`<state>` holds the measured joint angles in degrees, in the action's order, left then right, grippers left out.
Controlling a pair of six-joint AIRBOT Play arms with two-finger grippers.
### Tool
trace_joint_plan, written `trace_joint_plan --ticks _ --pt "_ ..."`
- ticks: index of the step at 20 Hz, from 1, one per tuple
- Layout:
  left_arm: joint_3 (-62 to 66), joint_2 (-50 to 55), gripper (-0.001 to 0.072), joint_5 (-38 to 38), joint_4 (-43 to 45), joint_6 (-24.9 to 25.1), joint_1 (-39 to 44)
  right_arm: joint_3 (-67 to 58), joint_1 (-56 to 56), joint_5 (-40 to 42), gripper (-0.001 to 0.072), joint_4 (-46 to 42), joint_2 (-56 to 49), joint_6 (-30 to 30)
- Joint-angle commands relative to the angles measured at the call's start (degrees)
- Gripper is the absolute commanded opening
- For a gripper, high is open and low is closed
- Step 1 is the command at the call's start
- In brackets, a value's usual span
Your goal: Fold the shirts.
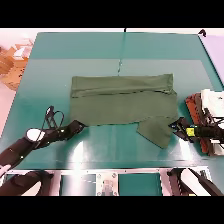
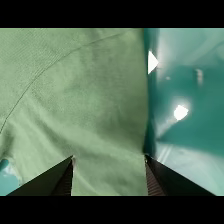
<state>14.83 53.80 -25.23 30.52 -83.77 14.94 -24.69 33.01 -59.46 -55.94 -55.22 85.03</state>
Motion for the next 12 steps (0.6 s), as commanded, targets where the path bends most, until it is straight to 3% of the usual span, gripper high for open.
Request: trace_joint_plan --ticks 1,3,5,6,7,8,11,12 --pt "2.4 6.8 0.0572 9.3 -1.4 -1.7 2.2 0.2 -3.0 2.3 0.0508 1.4 -3.1 -0.2" --pt "5.7 9.2 0.057 10.2 -1.4 -1.3 2.1 0.2 -3.9 3.1 0.0519 1.6 -4.8 -0.2" --pt "7.8 12.0 0.0358 11.4 -1.2 -1.2 2.1 0.2 -4.0 4.4 0.0541 2.5 -6.8 -0.3" --pt "8.2 13.1 0.0344 11.1 -0.7 -1.2 2.1 0.2 -4.0 4.6 0.054 3.9 -7.8 -1.6" --pt "8.3 13.7 0.0141 10.1 -0.7 -1.2 2.1 0.2 -4.0 4.5 0.054 5.0 -8.7 -2.9" --pt "8.3 13.8 0.0025 9.2 -0.1 -0.9 2.0 0.2 -3.9 4.4 0.054 4.9 -9.3 -3.7" --pt "8.5 13.7 0.0024 5.9 1.0 0.3 1.0 -0.8 -3.4 2.9 0.0534 4.3 -9.3 -4.7" --pt "8.5 13.7 0.0024 4.9 1.1 0.3 0.3 -1.3 -3.5 2.6 0.0374 4.2 -9.3 -4.8"
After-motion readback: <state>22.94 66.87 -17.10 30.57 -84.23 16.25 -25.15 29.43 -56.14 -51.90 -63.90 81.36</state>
